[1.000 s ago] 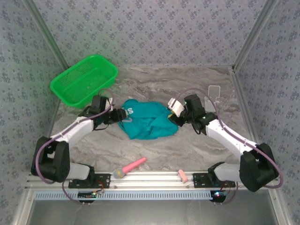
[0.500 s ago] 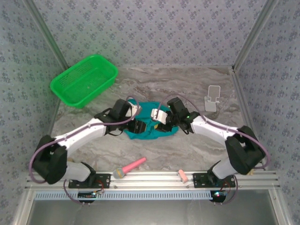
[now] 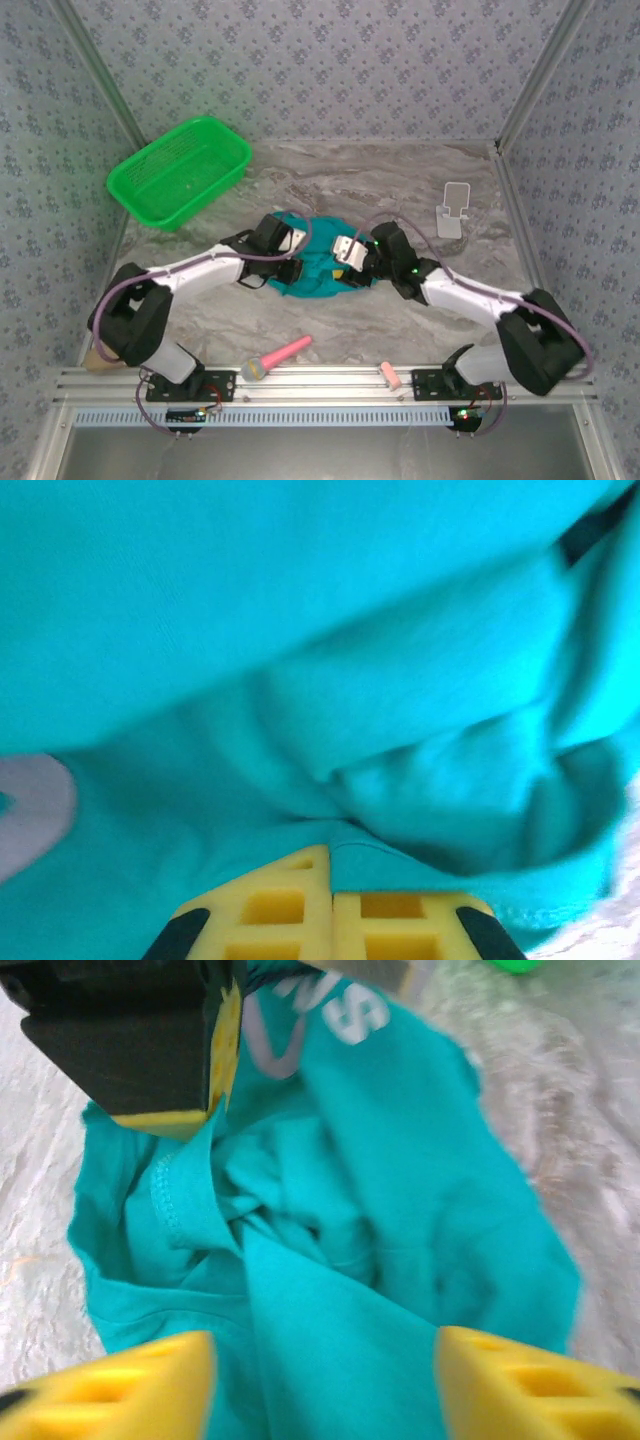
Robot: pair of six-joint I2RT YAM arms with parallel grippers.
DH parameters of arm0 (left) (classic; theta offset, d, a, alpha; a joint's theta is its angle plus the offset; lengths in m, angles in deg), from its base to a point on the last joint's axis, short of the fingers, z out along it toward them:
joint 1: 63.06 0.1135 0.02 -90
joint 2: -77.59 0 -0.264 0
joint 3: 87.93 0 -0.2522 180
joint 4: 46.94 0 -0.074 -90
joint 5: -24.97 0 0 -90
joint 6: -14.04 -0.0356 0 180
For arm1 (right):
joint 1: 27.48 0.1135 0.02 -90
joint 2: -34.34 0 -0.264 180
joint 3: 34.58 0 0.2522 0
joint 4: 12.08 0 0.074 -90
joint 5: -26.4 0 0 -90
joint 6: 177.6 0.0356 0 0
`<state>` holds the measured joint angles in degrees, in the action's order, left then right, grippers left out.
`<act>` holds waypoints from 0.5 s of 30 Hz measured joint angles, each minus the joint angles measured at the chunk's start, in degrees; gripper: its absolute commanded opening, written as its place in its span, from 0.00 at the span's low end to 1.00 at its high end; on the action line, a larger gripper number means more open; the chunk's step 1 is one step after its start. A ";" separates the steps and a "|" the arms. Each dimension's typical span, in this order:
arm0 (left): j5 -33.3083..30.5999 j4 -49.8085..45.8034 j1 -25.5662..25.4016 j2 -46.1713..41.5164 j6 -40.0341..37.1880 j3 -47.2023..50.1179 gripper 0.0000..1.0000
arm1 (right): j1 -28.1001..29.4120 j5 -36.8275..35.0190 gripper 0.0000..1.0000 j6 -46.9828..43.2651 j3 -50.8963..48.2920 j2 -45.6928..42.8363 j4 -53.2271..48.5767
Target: Fold the inside-out t-shirt
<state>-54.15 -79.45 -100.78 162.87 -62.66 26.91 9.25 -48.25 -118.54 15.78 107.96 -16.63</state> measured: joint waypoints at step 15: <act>5.49 0.90 2.14 -15.04 2.86 -4.39 0.00 | 1.07 -5.05 0.61 50.77 18.05 -4.20 -21.40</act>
<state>-48.67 -78.55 -98.64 147.83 -59.80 22.52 10.32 -53.30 -67.76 33.84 103.77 -38.03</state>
